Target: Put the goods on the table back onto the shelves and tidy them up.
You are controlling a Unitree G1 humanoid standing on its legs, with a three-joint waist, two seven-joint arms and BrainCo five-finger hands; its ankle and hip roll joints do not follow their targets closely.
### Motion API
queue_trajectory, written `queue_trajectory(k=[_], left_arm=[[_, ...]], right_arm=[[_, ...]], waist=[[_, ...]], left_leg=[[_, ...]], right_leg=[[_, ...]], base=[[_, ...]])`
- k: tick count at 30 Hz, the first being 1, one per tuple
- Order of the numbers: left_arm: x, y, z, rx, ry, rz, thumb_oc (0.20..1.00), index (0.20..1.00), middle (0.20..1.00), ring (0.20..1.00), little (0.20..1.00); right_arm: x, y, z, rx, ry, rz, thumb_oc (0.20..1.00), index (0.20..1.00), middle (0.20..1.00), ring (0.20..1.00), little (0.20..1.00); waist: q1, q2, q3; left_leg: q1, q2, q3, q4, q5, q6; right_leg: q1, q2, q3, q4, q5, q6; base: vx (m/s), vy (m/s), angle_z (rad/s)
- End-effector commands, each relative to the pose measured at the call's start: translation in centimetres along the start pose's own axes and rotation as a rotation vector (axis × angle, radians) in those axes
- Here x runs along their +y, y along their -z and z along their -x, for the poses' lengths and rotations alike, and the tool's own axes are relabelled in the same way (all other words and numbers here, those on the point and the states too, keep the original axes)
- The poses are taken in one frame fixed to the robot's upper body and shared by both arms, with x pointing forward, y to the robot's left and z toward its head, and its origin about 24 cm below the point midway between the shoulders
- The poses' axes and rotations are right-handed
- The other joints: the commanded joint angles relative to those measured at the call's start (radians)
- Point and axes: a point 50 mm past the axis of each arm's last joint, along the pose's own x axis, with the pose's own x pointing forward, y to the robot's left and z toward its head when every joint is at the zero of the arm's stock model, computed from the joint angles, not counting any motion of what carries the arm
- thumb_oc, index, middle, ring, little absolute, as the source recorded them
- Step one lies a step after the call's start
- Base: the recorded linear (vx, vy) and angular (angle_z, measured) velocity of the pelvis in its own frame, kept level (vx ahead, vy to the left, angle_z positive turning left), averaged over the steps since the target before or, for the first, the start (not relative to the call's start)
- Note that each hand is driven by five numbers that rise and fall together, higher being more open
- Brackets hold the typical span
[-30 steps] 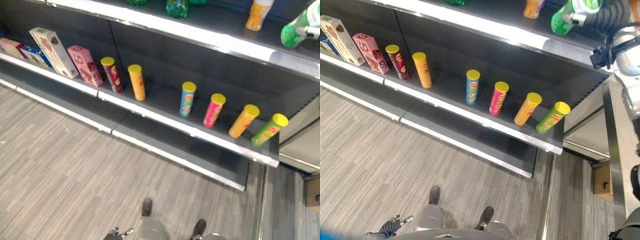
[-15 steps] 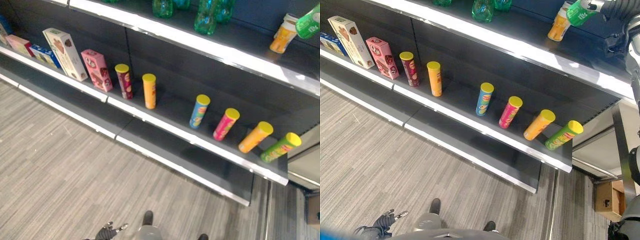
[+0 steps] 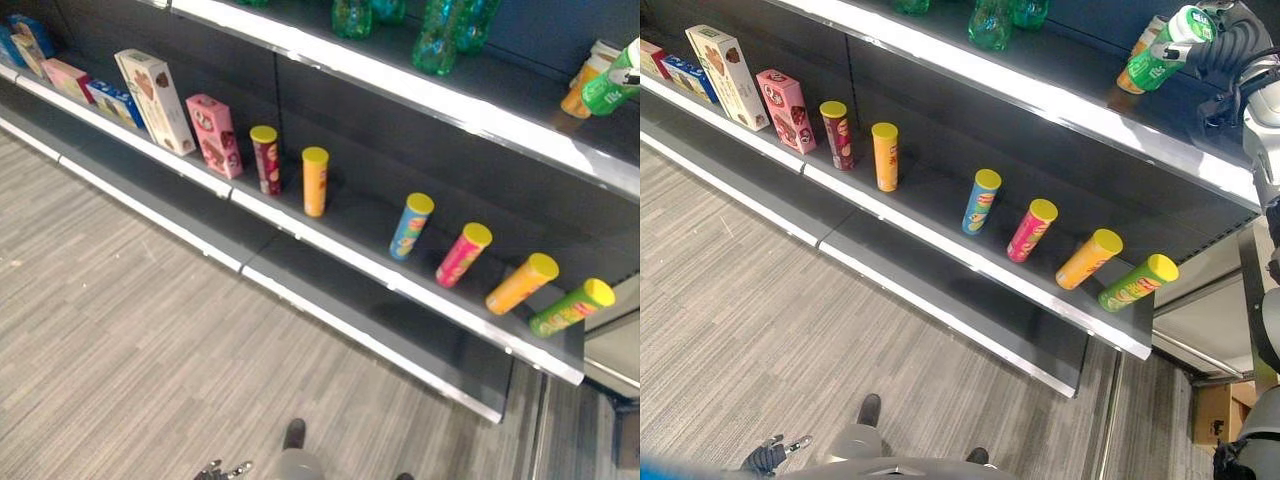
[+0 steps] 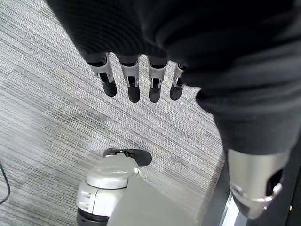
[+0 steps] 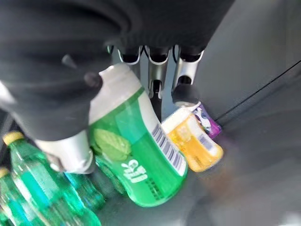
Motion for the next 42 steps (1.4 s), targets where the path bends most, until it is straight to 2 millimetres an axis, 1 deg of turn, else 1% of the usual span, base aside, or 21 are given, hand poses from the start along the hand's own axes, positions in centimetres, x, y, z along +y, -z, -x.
queue_trajectory(k=[1,7,9,12,18,22,25,35,42], left_arm=[[0.8,-1.4,-0.3,-0.044,-0.016,-0.029,1.000,1.000,1.000,1.000,1.000],[1.2,-1.0,-0.3,-0.028,-0.022,-0.037,1.000,1.000,1.000,1.000,1.000],[1.3,-1.1,-0.3,-0.033,-0.021,-0.040,1.000,1.000,1.000,1.000,1.000],[1.7,-1.8,-0.3,-0.059,-0.026,-0.056,1.000,1.000,1.000,1.000,1.000],[1.8,-1.7,-0.3,-0.055,-0.028,-0.060,1.000,1.000,1.000,1.000,1.000],[1.8,-1.4,-0.3,-0.046,-0.030,-0.061,1.000,1.000,1.000,1.000,1.000],[2.2,-1.4,-0.3,-0.041,-0.046,-0.051,1.000,1.000,1.000,1.000,1.000],[2.6,-1.1,-0.2,-0.029,-0.064,-0.036,1.000,1.000,1.000,1.000,1.000],[2.7,-0.9,-0.2,-0.019,-0.066,-0.032,1.000,1.000,1.000,1.000,1.000]], right_arm=[[-3.0,-2.4,0.3,-0.055,0.061,0.066,0.200,0.200,0.200,0.200,0.200],[-2.7,-2.1,0.3,-0.039,0.023,0.083,0.200,0.200,0.200,0.200,0.200],[-2.8,-2.0,0.4,-0.025,0.008,0.115,0.200,0.200,0.200,0.200,0.200],[-3.4,-2.2,0.4,0.001,0.005,0.200,0.200,0.200,0.200,0.200,0.200],[-3.9,-1.7,0.5,0.037,0.021,0.218,0.200,0.200,0.200,0.200,0.200],[-4.2,-1.1,0.5,0.057,0.057,0.206,0.200,0.200,0.200,0.200,0.200],[-4.5,-0.8,0.4,0.067,0.100,0.183,0.200,0.200,0.200,0.200,0.200],[-4.1,-1.5,0.0,0.038,0.099,0.142,0.200,0.200,0.200,0.200,0.200],[-3.1,-2.3,-0.3,-0.002,0.060,0.123,0.200,0.200,0.200,0.200,0.200]], waist=[[0.033,-0.030,0.001],[0.031,-0.034,0.005],[0.031,-0.039,0.007],[0.028,-0.048,0.013],[0.027,-0.051,0.016],[0.029,-0.049,0.019],[0.032,-0.048,0.023],[0.040,-0.049,0.027],[0.040,-0.050,0.027]], left_leg=[[0.000,0.030,0.012,0.004,-0.058,-0.062],[0.002,0.027,0.013,0.004,-0.061,-0.060],[0.002,0.027,0.012,0.004,-0.062,-0.059],[-0.001,0.026,0.013,0.004,-0.061,-0.058],[0.001,0.024,0.014,0.004,-0.062,-0.058],[0.001,0.022,0.014,0.004,-0.064,-0.056],[-0.002,0.021,0.011,0.004,-0.065,-0.055],[-0.006,0.019,0.008,0.004,-0.064,-0.054],[-0.001,0.018,0.009,0.004,-0.066,-0.054]], right_leg=[[0.012,-0.004,-0.016,0.019,-0.074,0.024],[0.012,-0.008,-0.016,0.020,-0.073,0.026],[0.010,-0.008,-0.017,0.020,-0.073,0.026],[0.004,-0.008,-0.014,0.021,-0.070,0.026],[0.006,-0.007,-0.015,0.020,-0.071,0.026],[0.007,-0.009,-0.014,0.019,-0.070,0.027],[0.004,-0.011,-0.017,0.019,-0.068,0.027],[0.001,-0.010,-0.014,0.018,-0.068,0.026],[0.007,-0.010,-0.016,0.018,-0.071,0.025]], base=[[0.02,0.003,0.15],[0.01,0.004,0.03],[0.00,0.000,0.00],[0.00,0.000,0.00],[0.00,0.000,0.00],[0.00,0.000,0.00],[0.00,0.000,0.00],[0.00,0.000,0.00],[0.00,0.000,0.00]])
